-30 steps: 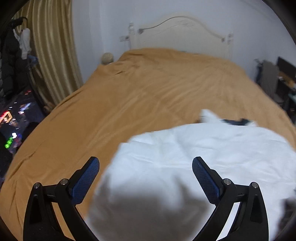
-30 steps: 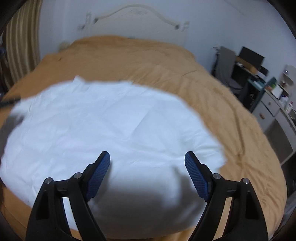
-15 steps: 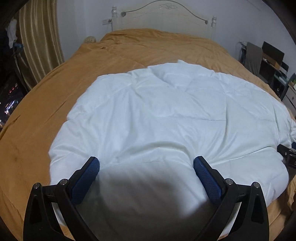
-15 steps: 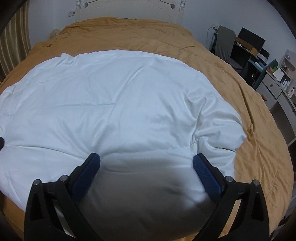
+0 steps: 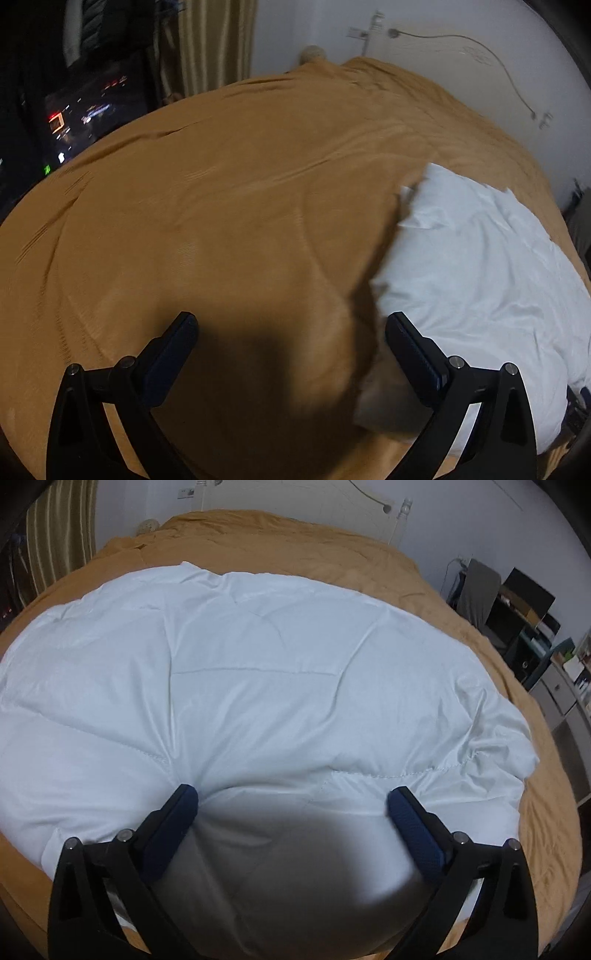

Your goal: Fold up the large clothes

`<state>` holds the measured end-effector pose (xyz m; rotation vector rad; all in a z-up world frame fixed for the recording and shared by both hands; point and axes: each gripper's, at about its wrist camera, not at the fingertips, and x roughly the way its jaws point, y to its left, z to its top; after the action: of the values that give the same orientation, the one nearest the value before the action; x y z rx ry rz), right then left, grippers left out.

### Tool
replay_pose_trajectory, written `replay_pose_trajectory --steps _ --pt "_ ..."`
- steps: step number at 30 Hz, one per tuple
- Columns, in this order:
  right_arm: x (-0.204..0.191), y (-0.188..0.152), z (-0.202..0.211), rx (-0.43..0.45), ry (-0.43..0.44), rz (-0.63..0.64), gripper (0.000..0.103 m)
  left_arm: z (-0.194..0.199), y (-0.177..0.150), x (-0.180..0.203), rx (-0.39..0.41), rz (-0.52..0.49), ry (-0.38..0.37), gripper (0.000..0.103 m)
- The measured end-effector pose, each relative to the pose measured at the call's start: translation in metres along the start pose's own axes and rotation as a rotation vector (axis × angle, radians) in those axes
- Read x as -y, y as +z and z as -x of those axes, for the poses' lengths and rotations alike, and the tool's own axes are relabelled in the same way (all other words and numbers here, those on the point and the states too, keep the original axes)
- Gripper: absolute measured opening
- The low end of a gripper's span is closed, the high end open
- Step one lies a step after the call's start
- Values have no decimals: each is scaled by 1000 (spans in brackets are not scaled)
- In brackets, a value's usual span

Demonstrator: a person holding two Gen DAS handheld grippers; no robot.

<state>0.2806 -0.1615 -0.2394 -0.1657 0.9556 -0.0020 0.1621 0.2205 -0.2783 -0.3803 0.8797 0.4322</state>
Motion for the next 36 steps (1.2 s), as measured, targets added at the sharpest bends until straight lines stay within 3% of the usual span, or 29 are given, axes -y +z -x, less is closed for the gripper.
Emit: replay_pose_trajectory --steps 1,2,5,8,9,11,13,15,19,22,29,31,32,33,36 --pt "3 1 0 -9 6 -10 103 5 1 -8 5 24 10 100" --pt "3 2 -1 -13 2 -12 103 12 1 -12 15 45 -38 100" --pt "-5 -1 0 4 -32 9 103 31 -5 -5 15 87 -263 101" --pt "-6 0 -1 -4 -23 4 103 26 -19 2 -107 186 -590 101" --pt "-6 -1 -1 -6 -17 0 103 18 -24 2 -170 235 -666 101" --pt "-4 -2 -1 -6 -7 -4 103 -4 -31 -5 -278 361 -745 101" --pt "-4 -2 -1 -6 -3 -8 103 -25 -37 -17 -352 505 -779 101" --pt "-5 -3 -1 -5 -6 -7 103 -32 -41 -25 -355 578 -795 101" --pt "-5 -3 -1 -6 -6 -9 103 -31 -32 -6 -318 506 -837 102" --pt "-5 -3 -1 -7 -7 -10 103 -41 -22 22 -315 436 -825 102" --pt "-5 -3 -2 -7 -4 -14 103 -68 -11 51 -320 434 -800 102" --pt "-5 -2 -2 -6 -1 -17 103 -68 -13 48 -316 482 -810 89" --pt "-5 -3 -2 -9 -1 -18 103 -66 -14 44 -311 485 -802 62" --pt "-5 -3 -2 -9 0 -17 103 -65 -15 43 -310 465 -797 47" --pt "-4 -3 1 -4 7 -27 103 -55 -14 42 -275 381 -787 35"
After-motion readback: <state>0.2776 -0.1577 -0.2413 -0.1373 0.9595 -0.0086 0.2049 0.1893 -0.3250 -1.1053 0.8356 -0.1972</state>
